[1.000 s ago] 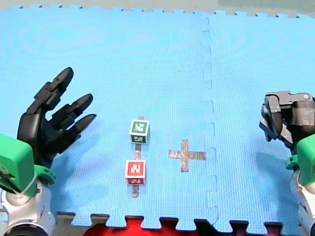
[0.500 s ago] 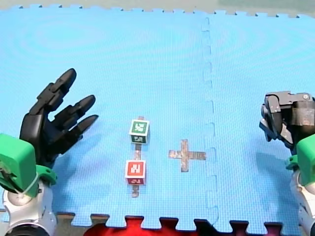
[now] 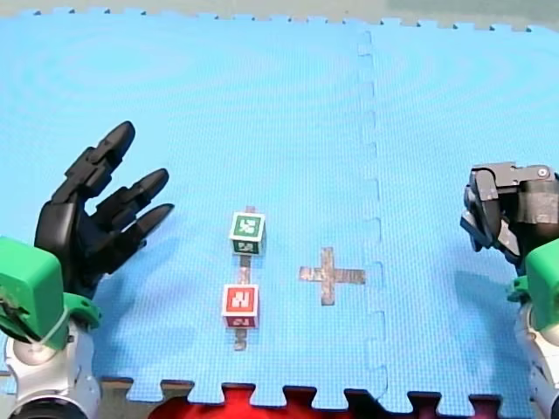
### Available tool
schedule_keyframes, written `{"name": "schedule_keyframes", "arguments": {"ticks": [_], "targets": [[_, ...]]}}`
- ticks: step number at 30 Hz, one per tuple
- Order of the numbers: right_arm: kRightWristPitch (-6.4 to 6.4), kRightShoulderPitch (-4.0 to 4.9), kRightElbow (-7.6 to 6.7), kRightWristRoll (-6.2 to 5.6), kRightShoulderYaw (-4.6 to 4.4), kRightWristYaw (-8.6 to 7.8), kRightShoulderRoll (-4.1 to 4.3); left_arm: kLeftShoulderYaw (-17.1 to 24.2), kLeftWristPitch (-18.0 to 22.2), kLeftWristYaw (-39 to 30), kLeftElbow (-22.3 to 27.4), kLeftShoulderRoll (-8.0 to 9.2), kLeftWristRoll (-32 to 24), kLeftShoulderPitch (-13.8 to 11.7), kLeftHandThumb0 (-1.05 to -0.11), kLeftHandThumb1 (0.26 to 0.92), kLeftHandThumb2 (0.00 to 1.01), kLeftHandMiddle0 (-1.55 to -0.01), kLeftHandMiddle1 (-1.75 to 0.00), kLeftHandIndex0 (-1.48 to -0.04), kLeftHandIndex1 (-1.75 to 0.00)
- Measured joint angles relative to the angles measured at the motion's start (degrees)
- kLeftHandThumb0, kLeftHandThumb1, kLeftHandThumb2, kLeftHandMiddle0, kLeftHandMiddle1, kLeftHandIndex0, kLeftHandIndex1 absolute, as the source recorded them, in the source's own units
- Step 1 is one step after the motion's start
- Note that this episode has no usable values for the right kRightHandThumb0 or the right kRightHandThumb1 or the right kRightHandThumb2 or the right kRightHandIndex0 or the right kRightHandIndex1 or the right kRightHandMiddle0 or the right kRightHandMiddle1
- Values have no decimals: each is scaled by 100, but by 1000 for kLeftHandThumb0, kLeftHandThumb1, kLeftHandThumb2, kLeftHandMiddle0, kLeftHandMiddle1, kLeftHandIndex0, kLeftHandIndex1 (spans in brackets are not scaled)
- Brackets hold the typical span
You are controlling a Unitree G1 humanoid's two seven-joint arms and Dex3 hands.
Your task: Stack cube left
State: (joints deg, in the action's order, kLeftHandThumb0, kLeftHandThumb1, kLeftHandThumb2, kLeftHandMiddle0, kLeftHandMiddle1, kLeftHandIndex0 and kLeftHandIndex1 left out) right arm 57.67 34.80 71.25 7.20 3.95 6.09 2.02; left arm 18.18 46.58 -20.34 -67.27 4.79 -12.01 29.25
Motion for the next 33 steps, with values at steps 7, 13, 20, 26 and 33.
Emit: {"name": "schedule_keyframes", "arguments": {"ticks": [7,13,20,26,33], "targets": [[-1,0,6,-4,-1,-2,0,-24,33,94,21,31,53,-4,-740,659,6,-697,0,-466,0],[0,1,7,-3,-8,0,1,-91,71,189,24,70,175,-20,-800,671,6,-650,0,-444,0],[0,2,7,1,-17,8,4,-138,76,238,25,100,232,-21,-829,675,2,-637,0,-434,0],[-1,2,6,-1,-18,6,5,-180,96,294,35,104,253,-22,-836,676,2,-630,0,-426,0],[-1,4,1,2,-25,16,5,-225,109,342,45,106,270,-23,-849,681,2,-626,0,-424,0]]}}
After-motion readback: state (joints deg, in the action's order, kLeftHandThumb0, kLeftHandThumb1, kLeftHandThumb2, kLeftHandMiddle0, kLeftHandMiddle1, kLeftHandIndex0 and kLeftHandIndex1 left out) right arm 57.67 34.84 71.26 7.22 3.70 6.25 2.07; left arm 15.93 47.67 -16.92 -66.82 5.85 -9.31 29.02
